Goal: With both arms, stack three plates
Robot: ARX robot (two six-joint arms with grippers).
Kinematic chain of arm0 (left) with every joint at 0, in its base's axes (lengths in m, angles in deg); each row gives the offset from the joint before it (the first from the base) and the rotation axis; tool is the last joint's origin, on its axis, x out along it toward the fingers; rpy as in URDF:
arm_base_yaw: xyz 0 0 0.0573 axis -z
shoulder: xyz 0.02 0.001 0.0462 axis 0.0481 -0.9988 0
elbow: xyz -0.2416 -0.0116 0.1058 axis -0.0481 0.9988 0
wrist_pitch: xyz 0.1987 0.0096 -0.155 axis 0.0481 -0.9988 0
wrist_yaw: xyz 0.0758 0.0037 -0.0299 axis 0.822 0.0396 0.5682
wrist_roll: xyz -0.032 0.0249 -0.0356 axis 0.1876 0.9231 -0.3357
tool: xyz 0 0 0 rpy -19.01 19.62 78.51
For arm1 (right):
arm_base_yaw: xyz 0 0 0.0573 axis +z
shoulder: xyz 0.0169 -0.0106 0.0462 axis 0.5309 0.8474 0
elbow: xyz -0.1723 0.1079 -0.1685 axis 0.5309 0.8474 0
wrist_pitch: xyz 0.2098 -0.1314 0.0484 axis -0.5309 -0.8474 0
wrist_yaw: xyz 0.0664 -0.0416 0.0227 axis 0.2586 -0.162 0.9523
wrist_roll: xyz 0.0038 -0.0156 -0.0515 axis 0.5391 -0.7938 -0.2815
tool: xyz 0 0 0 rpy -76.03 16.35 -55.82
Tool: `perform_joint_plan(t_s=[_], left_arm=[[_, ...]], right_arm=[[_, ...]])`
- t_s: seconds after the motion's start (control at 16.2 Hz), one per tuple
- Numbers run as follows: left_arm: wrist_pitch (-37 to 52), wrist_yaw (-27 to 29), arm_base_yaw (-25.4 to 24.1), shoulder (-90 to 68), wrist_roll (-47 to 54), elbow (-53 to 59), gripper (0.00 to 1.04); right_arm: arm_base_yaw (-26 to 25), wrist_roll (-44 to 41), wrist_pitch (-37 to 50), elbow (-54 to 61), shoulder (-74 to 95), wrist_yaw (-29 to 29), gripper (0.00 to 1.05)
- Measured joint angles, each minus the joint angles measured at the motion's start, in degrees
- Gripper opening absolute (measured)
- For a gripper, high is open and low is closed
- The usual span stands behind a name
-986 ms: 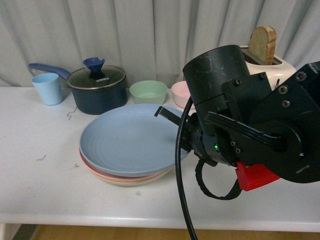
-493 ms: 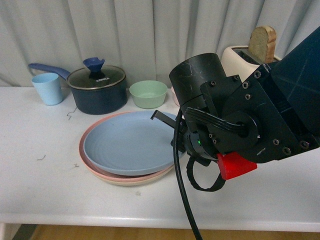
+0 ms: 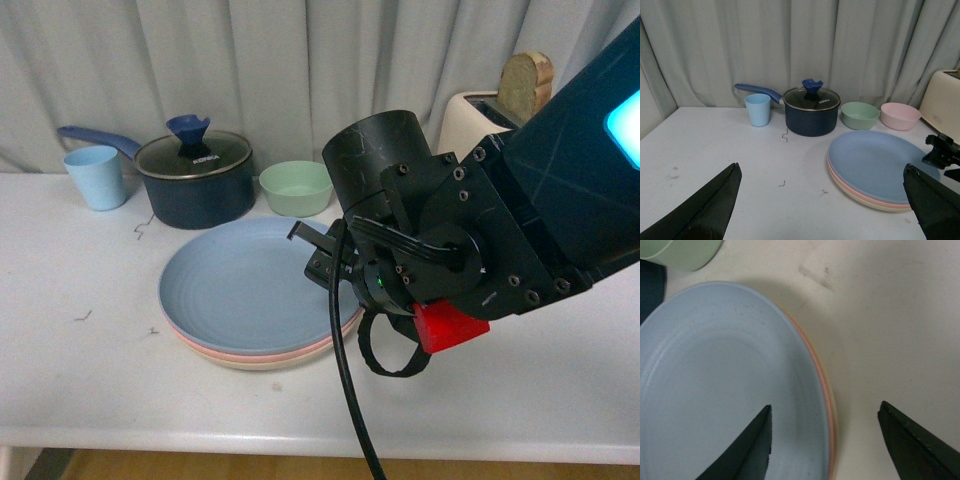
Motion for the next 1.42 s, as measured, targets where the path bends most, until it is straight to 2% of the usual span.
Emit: perform_joint_plan(t_s=[0.12,0.18,0.31,0.49,0.55,0.62,0.68,0.74,0.92,1.05,1.42], left_arm=[[0.0,0.0,-0.02,-0.02,0.02,0.0,0.98],[0.0,0.0,0.0,-0.02,0.02,0.0,0.98],[0.0,0.0,0.0,-0.02,0.0,0.0,0.98],[0.0,0.0,0.0,-0.02,0.02,0.0,0.98],[0.0,-0.02,0.0,-0.02,0.02,0.0,0.98],[0.0,-0.17,0.0,-0.02,0.02,0.0,0.98],[-0.13,0.07,-0.02,-0.02,0.0,0.0,0.98],[-0.04,0.04,-0.07,-0.02,0.0,0.0,0.98],[-0.02,-0.04,-0.04,-0.02,0.02,0.0,0.98],[-0.04,0.0,-0.04,-0.02,0.02,0.0,0.98],[-0.02,0.0,-0.04,-0.02,0.0,0.0,0.98]], right_arm=[[0.13,-0.02,2.91,4.0,-2.71,1.16,0.81],[0.24,-0.04,6.1,7.56,-6.01,2.16,0.96],[-0.7,-0.2,10.69,17.22,-15.54,6.25,0.98],[-5.57,-0.28,12.11,24.48,-22.95,8.74,0.98],[-7.48,-7.96,30.69,30.25,-23.52,2.51,0.89],[-9.66,-16.57,40.39,35.69,-25.44,-0.59,0.8],[-14.27,-27.93,49.96,44.54,-30.97,0.63,0.67],[-20.61,-39.12,56.7,50.75,-39.01,4.48,0.53],[-29.11,-48.48,54.25,59.65,-49.33,13.46,0.25],[-30.05,-50.21,49.75,65.37,-56.92,14.56,0.04],[-30.03,-51.25,34.93,71.06,-80.02,14.97,0.02]])
